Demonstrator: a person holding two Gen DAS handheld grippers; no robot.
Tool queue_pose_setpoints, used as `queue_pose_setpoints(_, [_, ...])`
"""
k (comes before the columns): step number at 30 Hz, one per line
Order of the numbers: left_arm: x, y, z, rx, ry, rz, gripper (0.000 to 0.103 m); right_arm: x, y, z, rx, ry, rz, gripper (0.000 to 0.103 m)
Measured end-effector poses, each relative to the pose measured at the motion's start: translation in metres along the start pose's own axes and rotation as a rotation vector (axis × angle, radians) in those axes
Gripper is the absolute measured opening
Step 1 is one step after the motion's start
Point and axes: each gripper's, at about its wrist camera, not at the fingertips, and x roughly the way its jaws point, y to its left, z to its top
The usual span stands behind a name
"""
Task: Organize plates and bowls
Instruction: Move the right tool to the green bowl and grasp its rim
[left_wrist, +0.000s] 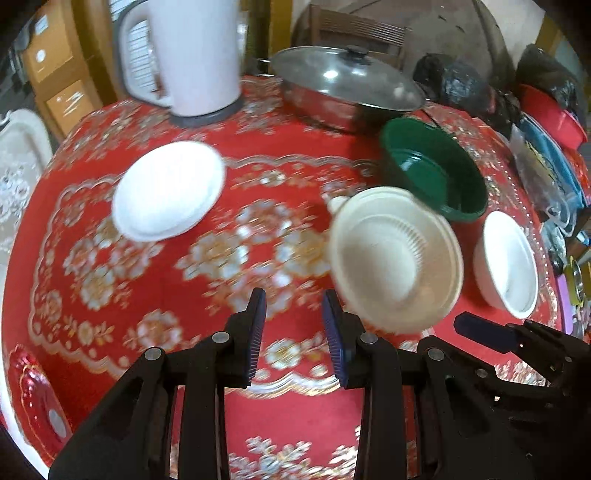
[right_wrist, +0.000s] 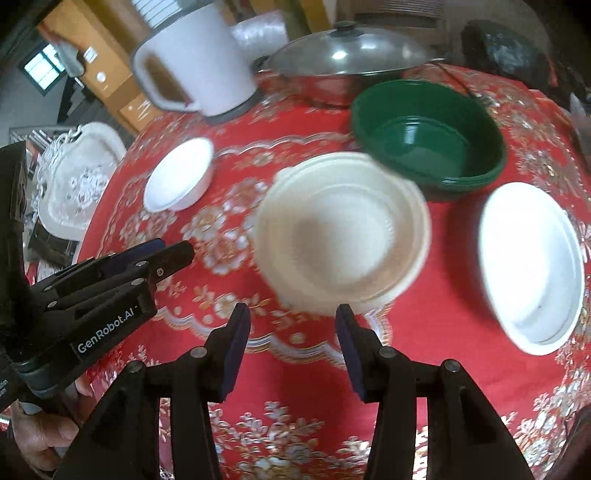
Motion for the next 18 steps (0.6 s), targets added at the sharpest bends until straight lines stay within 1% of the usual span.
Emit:
queue_pose_setpoints(4, [0.007,-0.02,0.017,0.019,-0.004,-0.02,0.031,-0.009,-0.024,0.012,0.029,-0.03,-0.006,0.048])
queue_pose_setpoints(10, [0.02,-0.045,0.046,0.057,-0.023,-0.008,0.031,-0.022,-0.056,0.031,0.057,-0.069,-0.047,0.048])
queue_pose_setpoints(15, [0.038,-0.056,0.068,0.055,0.003,-0.029,0.031,-0.027,-0.081,0.06,0.083,-0.096,-0.088,0.049])
queue_pose_setpoints(18, [0.049,-0.063,0.081,0.054,0.015,-0.035,0.031,-0.028,-0.095,0.077,0.099,-0.112,-0.096,0.05])
